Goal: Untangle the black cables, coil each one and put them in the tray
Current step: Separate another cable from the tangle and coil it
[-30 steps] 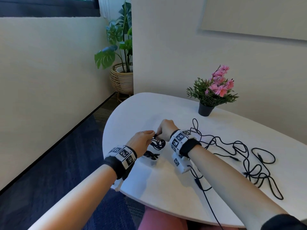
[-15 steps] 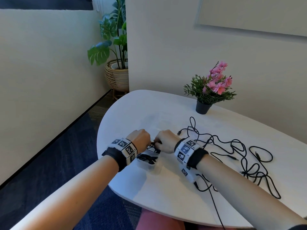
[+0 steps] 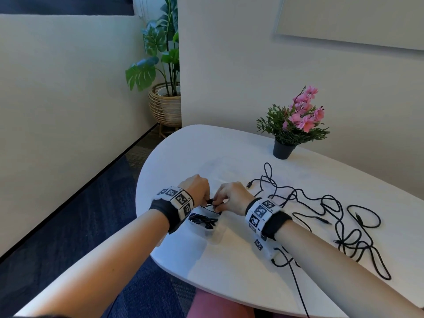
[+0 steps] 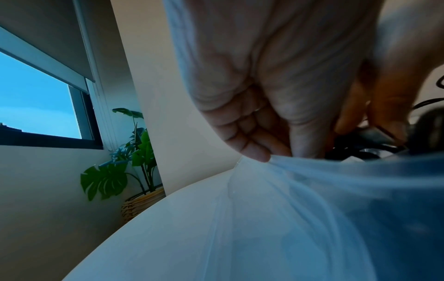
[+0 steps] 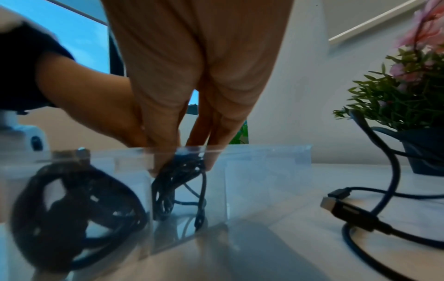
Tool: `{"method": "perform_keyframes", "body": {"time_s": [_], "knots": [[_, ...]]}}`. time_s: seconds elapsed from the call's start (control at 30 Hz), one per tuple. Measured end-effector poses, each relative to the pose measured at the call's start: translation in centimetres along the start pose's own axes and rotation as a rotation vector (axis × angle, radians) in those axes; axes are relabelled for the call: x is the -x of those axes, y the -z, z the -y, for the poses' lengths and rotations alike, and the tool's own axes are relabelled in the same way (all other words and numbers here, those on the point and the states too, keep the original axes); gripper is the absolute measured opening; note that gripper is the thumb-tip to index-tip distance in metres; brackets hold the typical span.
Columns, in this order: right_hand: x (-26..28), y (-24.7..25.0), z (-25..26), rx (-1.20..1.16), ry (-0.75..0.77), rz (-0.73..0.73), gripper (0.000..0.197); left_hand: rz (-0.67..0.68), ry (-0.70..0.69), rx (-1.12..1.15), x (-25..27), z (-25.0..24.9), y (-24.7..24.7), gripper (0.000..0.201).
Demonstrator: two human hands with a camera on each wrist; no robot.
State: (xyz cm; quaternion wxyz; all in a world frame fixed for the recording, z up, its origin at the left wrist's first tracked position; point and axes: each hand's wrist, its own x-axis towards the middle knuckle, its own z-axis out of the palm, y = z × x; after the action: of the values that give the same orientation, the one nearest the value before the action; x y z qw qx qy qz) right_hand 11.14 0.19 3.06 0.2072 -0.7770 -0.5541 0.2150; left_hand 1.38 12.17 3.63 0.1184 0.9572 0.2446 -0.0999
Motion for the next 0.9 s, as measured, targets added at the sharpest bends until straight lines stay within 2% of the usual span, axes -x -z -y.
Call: {"method": "perform_keyframes", "body": {"time_s": [0.13, 0.23, 0.33, 0.57, 0.7, 0.8, 0.9], "knots": [[0.0, -0.5, 0.6, 0.184, 0.028, 0.042, 0.013, -0.015, 0.022, 0.016, -0.2, -0.2, -0.1, 0.019], [-1.0, -0.6, 1.1, 0.224, -0.066, 0.006, 0.009, -0.026, 0.012, 0.003, -0.1, 0.0, -0.3, 0.018], [-1.8, -1.0, 1.6, 0.257, -0.171, -0.053, 0.014, 0.006, -0.022, -0.045, 0.0, 0.1, -0.5, 0.021], [-2.0, -2.0, 2.2, 0.35, -0.177, -0.082, 0.019, 0.039, -0.093, -0.11, 0.4, 0.3, -0.9, 0.02], [-1.0, -1.8, 1.0, 0.239, -0.158, -0.122, 0.032, -0.029, -0.122, -0.014, 1.1, 0.5, -1.7, 0.024], [-0.3, -1.2, 0.4, 0.178, -0.138, -0.169, 0.012, -0.004, -0.134, -0.02, 1.5, 0.6, -2.1, 0.032], [-0.1, -0.6, 0.0, 0.072, -0.158, -0.152, 0.02, 0.033, -0.131, -0.051, 1.7, 0.4, -2.0, 0.034]]}}
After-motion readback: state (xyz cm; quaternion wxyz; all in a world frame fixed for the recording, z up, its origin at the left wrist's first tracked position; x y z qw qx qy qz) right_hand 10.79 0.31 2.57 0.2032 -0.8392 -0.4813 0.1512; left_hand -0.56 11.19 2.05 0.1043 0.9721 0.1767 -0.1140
